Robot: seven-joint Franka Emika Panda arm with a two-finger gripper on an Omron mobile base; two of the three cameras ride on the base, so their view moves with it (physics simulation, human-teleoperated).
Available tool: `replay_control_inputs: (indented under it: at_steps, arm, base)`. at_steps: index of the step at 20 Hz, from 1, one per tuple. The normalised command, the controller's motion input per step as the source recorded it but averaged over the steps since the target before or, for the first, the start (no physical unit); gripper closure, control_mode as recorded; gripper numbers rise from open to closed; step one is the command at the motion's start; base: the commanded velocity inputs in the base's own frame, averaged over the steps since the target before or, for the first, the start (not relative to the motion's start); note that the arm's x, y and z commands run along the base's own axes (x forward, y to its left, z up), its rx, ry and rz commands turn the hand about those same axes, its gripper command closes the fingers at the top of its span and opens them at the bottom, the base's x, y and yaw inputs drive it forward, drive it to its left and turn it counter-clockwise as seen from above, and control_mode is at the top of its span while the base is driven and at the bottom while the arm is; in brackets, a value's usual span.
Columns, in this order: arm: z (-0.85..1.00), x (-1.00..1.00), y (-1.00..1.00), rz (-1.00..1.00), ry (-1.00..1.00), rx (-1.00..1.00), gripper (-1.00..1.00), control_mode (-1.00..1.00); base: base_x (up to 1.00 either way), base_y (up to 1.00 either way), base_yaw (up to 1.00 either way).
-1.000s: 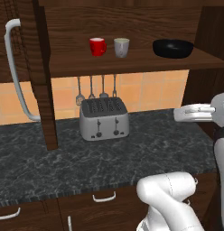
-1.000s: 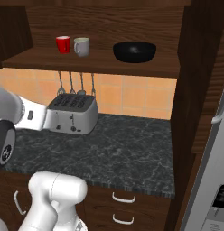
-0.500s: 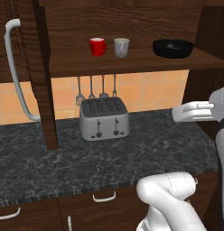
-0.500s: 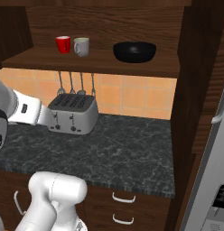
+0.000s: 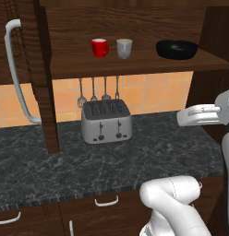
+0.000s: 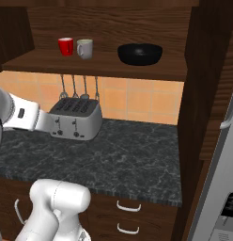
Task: Gather all objects into one cabinet and sort the glasses and bowls to opposite sides.
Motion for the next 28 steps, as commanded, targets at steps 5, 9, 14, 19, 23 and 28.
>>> replay_control_inputs:
  at_steps: [5, 9, 14, 19, 23, 28]
  arm:
    - [0.00, 0.00, 0.00, 0.00, 0.00, 0.00, -1.00, 1.00]
    - [0.00, 0.00, 0.00, 0.00, 0.00, 0.00, -1.00, 1.00]
    - [0.00, 0.00, 0.00, 0.00, 0.00, 0.00, -1.00, 1.00]
    - [0.00, 0.00, 0.00, 0.00, 0.00, 0.00, -1.00, 1.00]
    - [0.00, 0.00, 0.00, 0.00, 0.00, 0.00, -1.00, 1.00]
    - [0.00, 0.00, 0.00, 0.00, 0.00, 0.00, -1.00, 1.00]
  base:
    - [-0.84, 0.00, 0.11]
    - [-1.00, 0.01, 0.04]
    - [-1.00, 0.03, 0.06]
    - [-0.26, 0.09, 0.02]
    - [-0.17, 0.17, 0.10]
    - [-0.09, 0.08, 0.19]
